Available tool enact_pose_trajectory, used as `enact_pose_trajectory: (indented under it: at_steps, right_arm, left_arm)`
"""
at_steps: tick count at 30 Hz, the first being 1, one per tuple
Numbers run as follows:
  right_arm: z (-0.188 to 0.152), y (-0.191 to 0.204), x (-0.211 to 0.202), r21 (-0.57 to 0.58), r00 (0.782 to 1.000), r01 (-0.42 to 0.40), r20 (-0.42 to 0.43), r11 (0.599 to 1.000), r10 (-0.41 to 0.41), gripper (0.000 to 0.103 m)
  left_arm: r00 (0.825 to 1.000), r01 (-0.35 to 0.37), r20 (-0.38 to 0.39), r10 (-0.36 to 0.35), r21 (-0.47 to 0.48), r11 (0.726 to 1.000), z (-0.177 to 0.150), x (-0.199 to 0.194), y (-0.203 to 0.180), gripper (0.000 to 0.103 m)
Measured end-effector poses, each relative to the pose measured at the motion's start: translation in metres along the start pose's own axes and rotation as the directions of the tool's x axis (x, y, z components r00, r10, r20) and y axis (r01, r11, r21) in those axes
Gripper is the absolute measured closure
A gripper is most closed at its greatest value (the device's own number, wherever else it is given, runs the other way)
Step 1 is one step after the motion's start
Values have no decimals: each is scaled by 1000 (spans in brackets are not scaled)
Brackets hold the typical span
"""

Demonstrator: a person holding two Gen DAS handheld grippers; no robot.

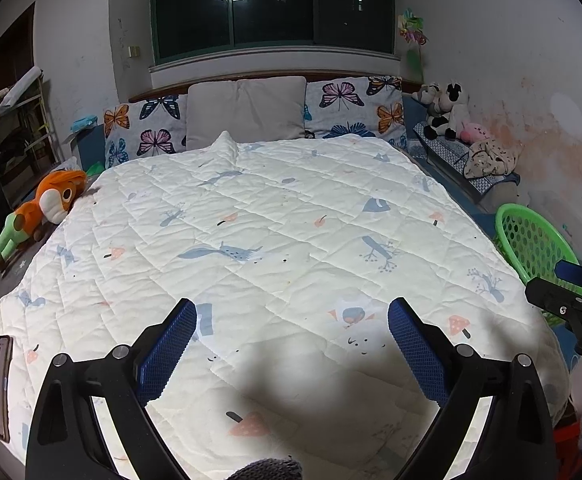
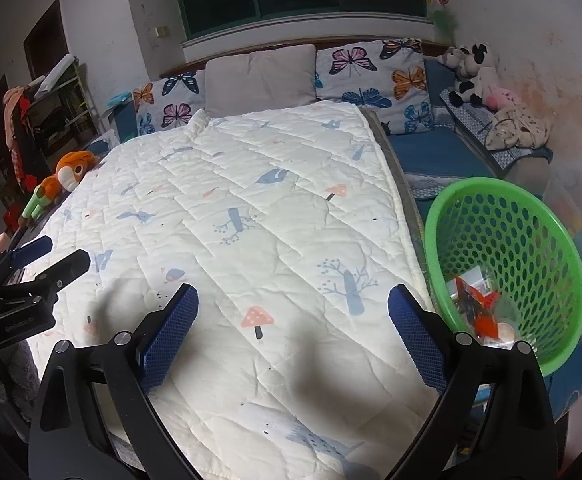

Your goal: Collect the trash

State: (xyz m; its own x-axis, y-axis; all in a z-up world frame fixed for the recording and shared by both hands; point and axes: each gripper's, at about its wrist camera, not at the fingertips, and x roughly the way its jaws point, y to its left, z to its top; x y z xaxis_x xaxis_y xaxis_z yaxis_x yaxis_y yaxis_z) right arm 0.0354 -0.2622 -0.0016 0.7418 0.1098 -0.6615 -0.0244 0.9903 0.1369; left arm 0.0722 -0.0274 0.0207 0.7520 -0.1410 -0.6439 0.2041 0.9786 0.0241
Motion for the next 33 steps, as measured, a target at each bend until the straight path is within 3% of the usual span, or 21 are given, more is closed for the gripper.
enact_pose_trajectory:
  at_steps: [33]
  right_arm:
    - [-1,6,11,-16,1000,-3,-10,1000,3,5]
  left_arm:
    - [1000,-2,-6,2,-9,1000,-5,0,3,10]
